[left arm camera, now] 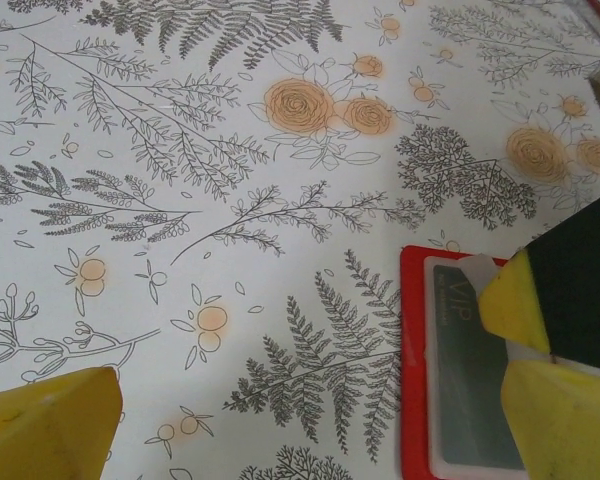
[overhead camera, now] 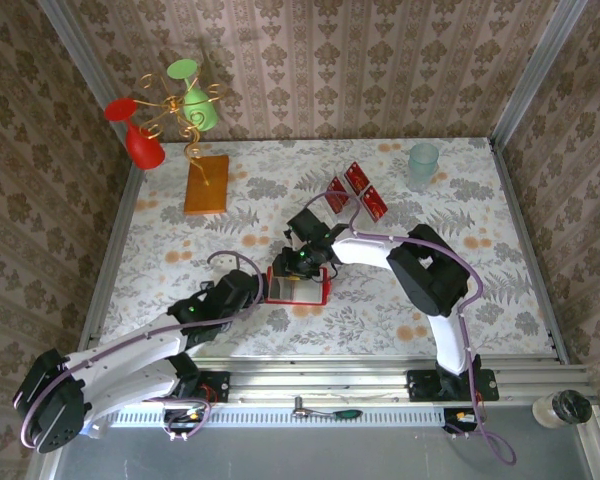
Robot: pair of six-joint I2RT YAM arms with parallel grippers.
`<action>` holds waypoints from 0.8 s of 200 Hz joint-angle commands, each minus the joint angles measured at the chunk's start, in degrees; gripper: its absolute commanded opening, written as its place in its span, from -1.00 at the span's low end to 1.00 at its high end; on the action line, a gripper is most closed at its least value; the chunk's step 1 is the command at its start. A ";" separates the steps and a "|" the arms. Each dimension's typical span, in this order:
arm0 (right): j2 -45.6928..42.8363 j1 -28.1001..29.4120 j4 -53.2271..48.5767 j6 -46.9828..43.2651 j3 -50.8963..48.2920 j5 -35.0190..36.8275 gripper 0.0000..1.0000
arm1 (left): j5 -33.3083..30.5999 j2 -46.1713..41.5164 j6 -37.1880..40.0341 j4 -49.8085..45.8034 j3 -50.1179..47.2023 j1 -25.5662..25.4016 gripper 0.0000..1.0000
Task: Put the credit cards into the card holder
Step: Turn over the card slot at the card holder.
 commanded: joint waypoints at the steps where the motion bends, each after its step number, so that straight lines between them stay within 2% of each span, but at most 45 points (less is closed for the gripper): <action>1: 0.99 0.20 0.76 1.36 0.92 -0.93 -0.21 | 0.99 -0.38 1.28 -0.33 -1.06 0.74 0.97; 30: 0.74 0.25 2.05 1.81 0.66 -1.74 -0.20 | 1.63 0.46 1.41 0.51 -1.34 1.25 0.97; 60: 0.44 0.27 4.51 2.42 0.26 -3.89 -0.04 | 1.91 1.27 1.27 1.13 -1.40 1.29 0.97; 70: 0.44 0.26 5.42 2.65 -0.09 -4.39 0.10 | 1.96 1.45 1.17 1.28 -1.52 1.35 0.97; 86: 0.30 0.18 5.38 2.83 -0.37 -4.13 0.12 | 2.09 1.60 1.01 1.69 -1.74 1.30 0.97; 104: 0.39 0.06 5.39 3.21 -0.68 -3.63 0.06 | 2.25 2.15 1.02 1.87 -1.72 1.36 0.97; 142: 0.56 0.10 5.26 3.19 -1.22 -2.87 -0.28 | 3.55 4.24 1.44 3.34 -1.66 1.33 0.97; 160: 0.89 0.06 4.93 3.12 -1.19 -2.43 -0.38 | 4.01 5.69 1.49 4.41 -1.65 1.34 0.97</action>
